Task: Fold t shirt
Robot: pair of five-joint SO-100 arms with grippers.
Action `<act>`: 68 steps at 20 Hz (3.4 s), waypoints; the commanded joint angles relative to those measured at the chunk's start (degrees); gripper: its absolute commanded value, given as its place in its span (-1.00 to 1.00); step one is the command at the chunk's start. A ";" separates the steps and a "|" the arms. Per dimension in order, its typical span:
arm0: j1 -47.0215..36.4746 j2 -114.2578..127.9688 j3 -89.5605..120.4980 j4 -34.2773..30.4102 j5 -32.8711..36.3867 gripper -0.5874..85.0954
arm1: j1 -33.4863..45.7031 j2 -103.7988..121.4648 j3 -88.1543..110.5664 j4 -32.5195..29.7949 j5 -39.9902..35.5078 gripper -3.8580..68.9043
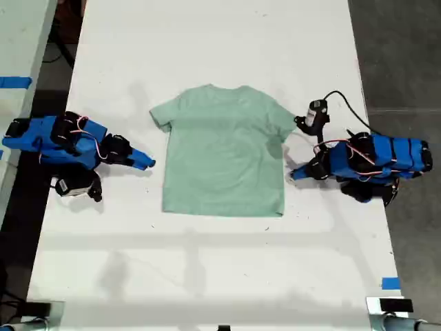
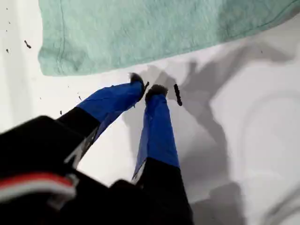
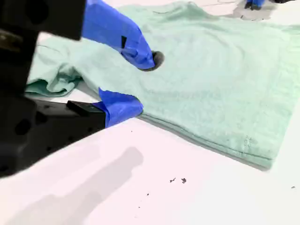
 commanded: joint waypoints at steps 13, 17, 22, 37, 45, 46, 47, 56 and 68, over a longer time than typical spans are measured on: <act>-3.52 0.18 0.44 -1.14 4.13 -0.81 | -0.09 0.62 3.16 -2.72 31.82 -0.74; -9.49 0.18 0.44 -1.67 7.29 -0.99 | -2.46 0.70 2.55 -9.93 34.80 -0.79; -15.29 0.18 0.35 -1.58 7.21 -0.89 | 13.36 -11.78 -17.84 -2.81 24.43 -0.33; -18.72 0.18 0.70 -1.85 8.70 -0.85 | 58.10 -94.04 -53.17 -19.86 -0.97 -0.12; -18.63 0.18 0.70 -1.85 8.88 -0.86 | 54.76 -99.23 -52.12 -29.62 0.79 -0.20; -18.63 0.18 0.70 -1.85 8.88 -0.87 | 54.32 -98.79 -52.12 -29.71 1.32 -0.36; -18.54 0.18 0.70 -1.85 8.88 -0.87 | 53.88 -98.17 -52.21 -29.62 1.85 -0.68; -18.63 0.18 0.70 -1.85 8.88 -0.88 | 49.92 -80.95 -64.78 -9.40 3.69 -0.85; -18.46 0.18 0.70 -1.85 8.96 -0.88 | 26.63 -115.40 -112.76 -1.76 8.26 -0.85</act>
